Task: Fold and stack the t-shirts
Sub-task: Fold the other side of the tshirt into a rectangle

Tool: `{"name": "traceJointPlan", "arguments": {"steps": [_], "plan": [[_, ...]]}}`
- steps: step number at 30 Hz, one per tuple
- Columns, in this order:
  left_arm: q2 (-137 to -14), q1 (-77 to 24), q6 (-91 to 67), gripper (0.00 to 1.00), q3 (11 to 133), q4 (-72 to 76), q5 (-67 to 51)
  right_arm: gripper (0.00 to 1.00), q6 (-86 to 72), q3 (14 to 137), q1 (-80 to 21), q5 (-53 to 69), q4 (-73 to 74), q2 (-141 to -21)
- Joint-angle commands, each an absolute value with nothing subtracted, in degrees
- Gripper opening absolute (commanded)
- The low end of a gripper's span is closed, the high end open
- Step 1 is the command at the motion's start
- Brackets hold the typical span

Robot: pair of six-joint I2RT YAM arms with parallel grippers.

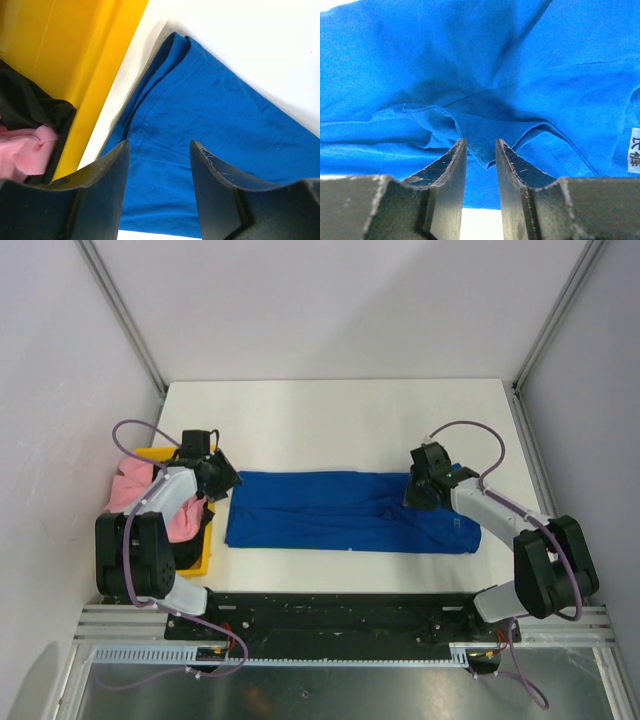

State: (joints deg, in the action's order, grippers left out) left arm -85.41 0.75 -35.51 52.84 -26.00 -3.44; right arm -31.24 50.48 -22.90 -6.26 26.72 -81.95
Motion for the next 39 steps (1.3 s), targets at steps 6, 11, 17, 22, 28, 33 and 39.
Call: {"name": "traceJointPlan", "arguments": {"steps": [6, 11, 17, 22, 28, 33, 39], "plan": [[-85.29, 0.53, -34.54, 0.56, 53.12, -24.92, -4.30, 0.37, -24.56, 50.36, -25.43, -11.16, 24.32, -83.72], [-85.26, 0.53, -34.53, 0.56, 53.00, -24.89, -4.15, 0.31, -24.48, 50.36, -25.53, -11.28, 24.76, -84.55], [-85.16, 0.53, -34.63, 0.56, 52.94, -24.92, -4.18, 0.03, -25.04, 50.43, -25.55, -11.16, 26.12, -83.16], [-85.14, 0.53, -34.67, 0.56, 52.97, -24.93, -4.28, 0.00, -26.40, 50.53, -25.58, -7.54, 28.00, -81.31], [-85.16, 0.53, -34.74, 0.56, 52.94, -24.94, -4.32, 0.00, -27.91, 50.54, -26.05, -4.38, 30.10, -79.66], [-85.17, 0.53, -34.76, 0.56, 52.89, -24.92, -4.42, 0.00, -30.11, 50.54, -27.35, -1.76, 31.69, -77.96], [-85.09, 0.53, -34.83, 0.56, 52.83, -24.94, -4.56, 0.00, -34.05, 50.54, -29.62, 1.28, 33.44, -78.41]]}}
